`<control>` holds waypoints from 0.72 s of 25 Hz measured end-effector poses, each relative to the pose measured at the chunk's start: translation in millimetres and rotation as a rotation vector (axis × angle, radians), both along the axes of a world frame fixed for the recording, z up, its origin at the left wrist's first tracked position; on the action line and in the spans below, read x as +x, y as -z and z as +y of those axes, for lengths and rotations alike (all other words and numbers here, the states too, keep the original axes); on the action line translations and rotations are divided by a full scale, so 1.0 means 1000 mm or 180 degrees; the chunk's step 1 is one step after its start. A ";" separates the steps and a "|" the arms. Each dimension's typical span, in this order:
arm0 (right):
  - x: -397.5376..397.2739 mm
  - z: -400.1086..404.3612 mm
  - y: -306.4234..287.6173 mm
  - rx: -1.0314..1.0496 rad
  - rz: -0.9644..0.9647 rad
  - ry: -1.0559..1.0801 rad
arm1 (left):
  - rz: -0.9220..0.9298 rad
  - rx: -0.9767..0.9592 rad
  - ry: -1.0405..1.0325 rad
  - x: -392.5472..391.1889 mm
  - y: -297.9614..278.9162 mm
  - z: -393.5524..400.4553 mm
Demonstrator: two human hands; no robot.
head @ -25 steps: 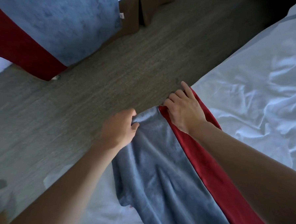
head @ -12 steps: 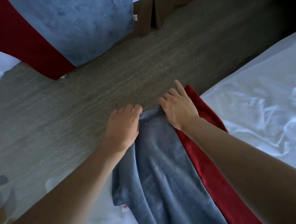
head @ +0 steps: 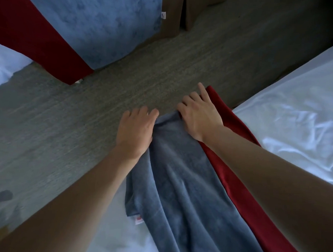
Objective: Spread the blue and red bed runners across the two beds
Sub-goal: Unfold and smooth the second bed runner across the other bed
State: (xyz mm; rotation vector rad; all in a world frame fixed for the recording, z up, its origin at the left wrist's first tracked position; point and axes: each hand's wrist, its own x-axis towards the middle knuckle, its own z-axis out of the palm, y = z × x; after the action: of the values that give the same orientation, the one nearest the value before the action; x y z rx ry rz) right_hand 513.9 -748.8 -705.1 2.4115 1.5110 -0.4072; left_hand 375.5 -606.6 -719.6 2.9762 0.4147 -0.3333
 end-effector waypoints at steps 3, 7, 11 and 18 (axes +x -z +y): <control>-0.003 -0.027 -0.009 0.0095 0.0019 0.0248 | 0.0124 -0.0070 -0.0073 0.001 0.011 0.006; -0.008 -0.053 -0.020 0.0049 0.0008 0.0466 | 0.0193 -0.0163 -0.0242 -0.005 0.011 -0.003; -0.046 -0.059 -0.046 0.0205 0.0087 0.0455 | 0.0007 -0.0259 -0.0269 -0.042 -0.021 -0.026; -0.154 -0.021 -0.085 0.0531 0.0611 -0.0037 | -0.0192 -0.0481 -0.0882 -0.141 -0.071 -0.034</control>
State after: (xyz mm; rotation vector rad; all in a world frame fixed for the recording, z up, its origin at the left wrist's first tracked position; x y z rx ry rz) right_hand 360.3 -770.0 -620.2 2.5517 1.7002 -0.5440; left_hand 234.5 -640.9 -648.3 2.7271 0.7485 -0.2331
